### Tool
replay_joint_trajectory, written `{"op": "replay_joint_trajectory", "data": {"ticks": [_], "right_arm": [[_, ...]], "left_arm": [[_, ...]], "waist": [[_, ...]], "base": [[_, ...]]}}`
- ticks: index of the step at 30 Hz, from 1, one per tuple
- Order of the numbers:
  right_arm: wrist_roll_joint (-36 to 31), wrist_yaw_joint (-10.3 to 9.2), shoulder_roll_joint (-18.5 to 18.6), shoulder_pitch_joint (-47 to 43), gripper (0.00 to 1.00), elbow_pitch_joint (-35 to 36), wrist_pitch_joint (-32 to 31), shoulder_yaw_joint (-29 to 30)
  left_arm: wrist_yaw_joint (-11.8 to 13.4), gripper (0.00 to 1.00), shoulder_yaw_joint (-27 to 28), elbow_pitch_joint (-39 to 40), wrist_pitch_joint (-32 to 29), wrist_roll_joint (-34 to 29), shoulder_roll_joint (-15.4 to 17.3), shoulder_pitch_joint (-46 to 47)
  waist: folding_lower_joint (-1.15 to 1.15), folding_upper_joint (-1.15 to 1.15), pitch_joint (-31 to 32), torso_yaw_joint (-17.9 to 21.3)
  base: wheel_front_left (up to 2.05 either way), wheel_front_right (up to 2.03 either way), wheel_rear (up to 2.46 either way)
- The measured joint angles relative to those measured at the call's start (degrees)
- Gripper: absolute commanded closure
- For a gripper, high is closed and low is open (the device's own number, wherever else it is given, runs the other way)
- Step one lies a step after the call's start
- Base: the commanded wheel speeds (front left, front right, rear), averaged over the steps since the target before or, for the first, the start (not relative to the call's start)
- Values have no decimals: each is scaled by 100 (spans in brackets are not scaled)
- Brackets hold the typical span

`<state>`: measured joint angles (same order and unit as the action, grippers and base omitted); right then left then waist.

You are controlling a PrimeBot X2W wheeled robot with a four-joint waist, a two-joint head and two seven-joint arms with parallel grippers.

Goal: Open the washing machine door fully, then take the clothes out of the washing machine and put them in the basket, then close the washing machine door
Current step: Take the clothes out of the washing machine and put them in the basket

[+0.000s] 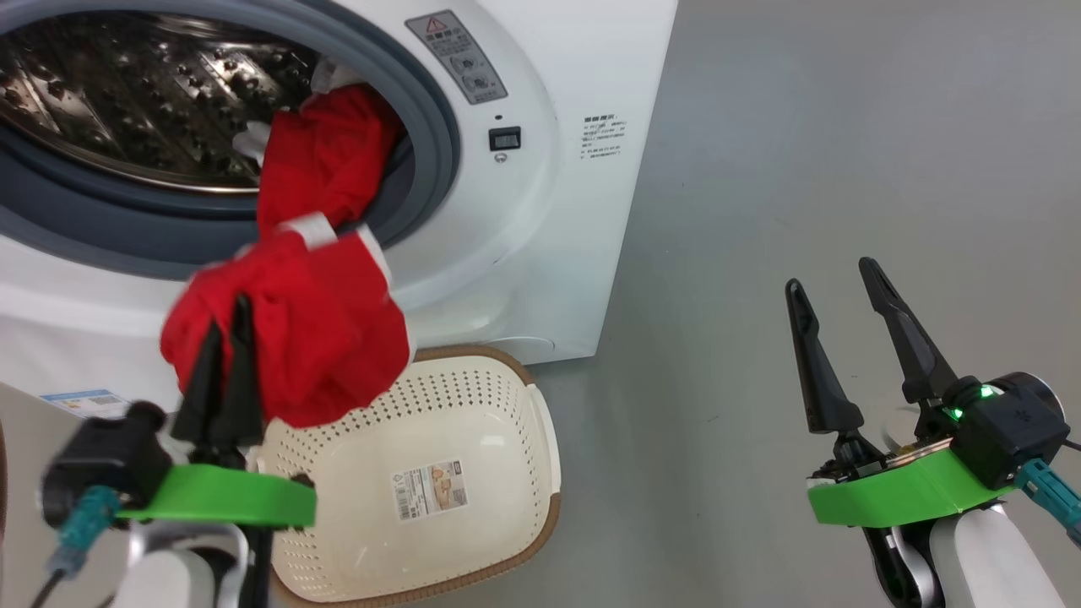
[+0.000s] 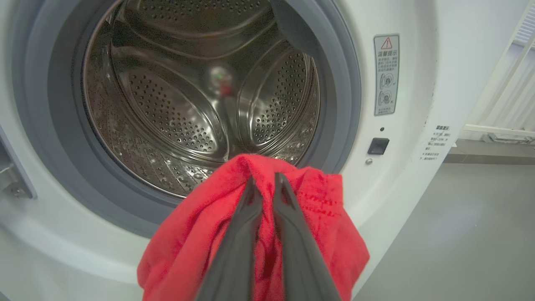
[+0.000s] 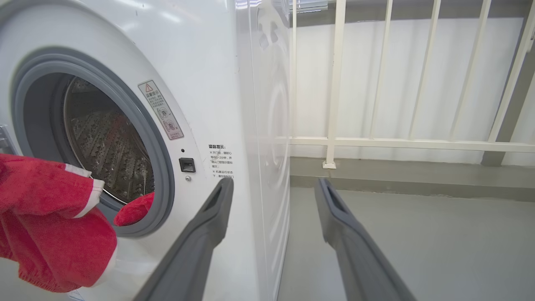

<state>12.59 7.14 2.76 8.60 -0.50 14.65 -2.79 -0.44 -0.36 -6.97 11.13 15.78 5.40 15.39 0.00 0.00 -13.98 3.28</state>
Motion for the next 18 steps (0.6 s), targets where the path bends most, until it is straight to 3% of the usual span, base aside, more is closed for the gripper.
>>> {"op": "replay_joint_trajectory", "data": {"ticks": [8,18], "right_arm": [[56,0,-1,0,0,12,0,-12],[154,0,-1,16,0,34,0,-32]], "left_arm": [[-69,100,-35,-788,-104,454,-122,-59],[-289,100,4,-2631,-97,743,-135,703]], "waist": [[0,0,-114,24],[0,0,-500,79]], "base": [[0,0,0],[0,0,0]]}}
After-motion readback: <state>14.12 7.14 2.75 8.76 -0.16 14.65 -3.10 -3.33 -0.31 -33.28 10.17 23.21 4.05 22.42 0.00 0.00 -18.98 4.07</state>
